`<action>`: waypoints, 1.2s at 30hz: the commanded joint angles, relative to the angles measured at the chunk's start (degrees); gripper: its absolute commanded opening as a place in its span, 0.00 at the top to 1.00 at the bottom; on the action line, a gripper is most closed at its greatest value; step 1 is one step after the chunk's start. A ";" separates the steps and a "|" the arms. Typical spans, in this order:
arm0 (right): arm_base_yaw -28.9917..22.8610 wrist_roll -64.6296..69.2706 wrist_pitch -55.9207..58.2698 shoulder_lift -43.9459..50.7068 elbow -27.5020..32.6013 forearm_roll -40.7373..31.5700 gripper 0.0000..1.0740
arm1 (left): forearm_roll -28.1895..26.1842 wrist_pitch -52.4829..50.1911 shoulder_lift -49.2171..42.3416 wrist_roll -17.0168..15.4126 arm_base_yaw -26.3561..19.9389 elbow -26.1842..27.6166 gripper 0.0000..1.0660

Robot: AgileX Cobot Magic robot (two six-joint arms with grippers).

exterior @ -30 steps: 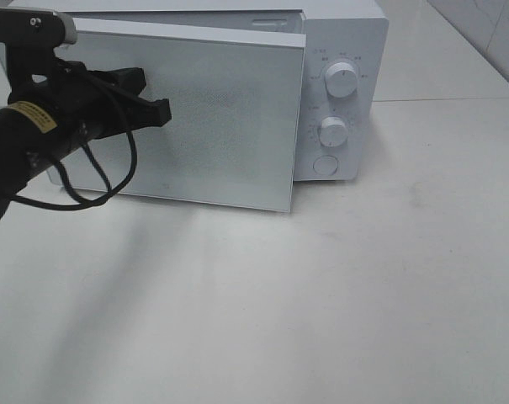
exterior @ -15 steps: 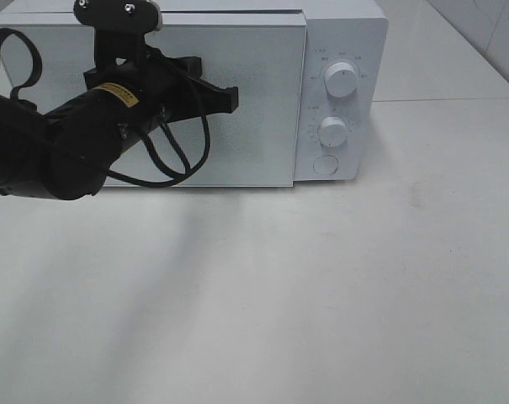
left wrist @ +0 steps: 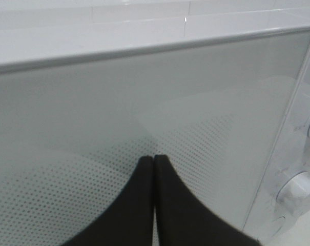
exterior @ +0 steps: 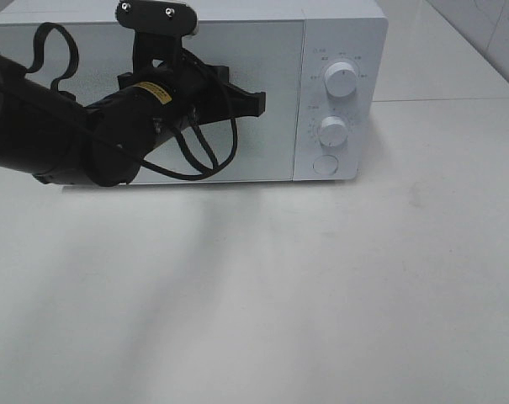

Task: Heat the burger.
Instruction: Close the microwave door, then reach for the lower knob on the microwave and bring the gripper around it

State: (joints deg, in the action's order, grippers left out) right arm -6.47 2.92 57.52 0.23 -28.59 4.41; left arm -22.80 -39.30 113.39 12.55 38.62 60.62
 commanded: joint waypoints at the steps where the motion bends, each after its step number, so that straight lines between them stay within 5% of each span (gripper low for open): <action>1: 0.40 -0.29 -0.40 1.55 0.11 -0.06 0.29 | -5.67 1.15 -1.49 -0.17 -2.18 2.01 1.00; 13: 0.40 -0.29 -0.40 1.55 0.11 -0.06 0.29 | -4.98 5.90 -9.74 -0.17 0.63 -6.59 1.00; 23: 0.40 -0.29 -0.40 1.55 0.11 -0.06 0.29 | -0.92 31.28 -18.33 -0.17 0.80 -9.85 0.96; 26: 0.40 -0.29 -0.40 1.55 0.11 -0.06 0.29 | -0.63 40.74 -19.60 -0.23 0.57 -9.85 0.82; 28: 0.40 -0.29 -0.40 1.55 0.11 -0.06 0.29 | -0.69 51.22 -20.91 -1.03 -0.80 -9.85 0.51; 29: 0.40 -0.29 -0.40 1.55 0.11 -0.06 0.29 | -0.69 51.22 -20.91 -1.03 -0.80 -9.85 0.51; 31: 0.40 -0.29 -0.40 1.55 0.11 -0.06 0.29 | -0.63 58.04 -22.35 -1.72 -2.23 -9.80 0.08; 36: 0.40 -0.29 -0.40 1.55 0.11 -0.06 0.29 | -0.23 63.60 -25.10 -1.66 -4.41 -9.74 0.05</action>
State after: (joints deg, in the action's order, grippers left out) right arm -6.47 2.92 57.52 0.23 -28.59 4.41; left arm -23.55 20.34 90.53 11.23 35.47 50.88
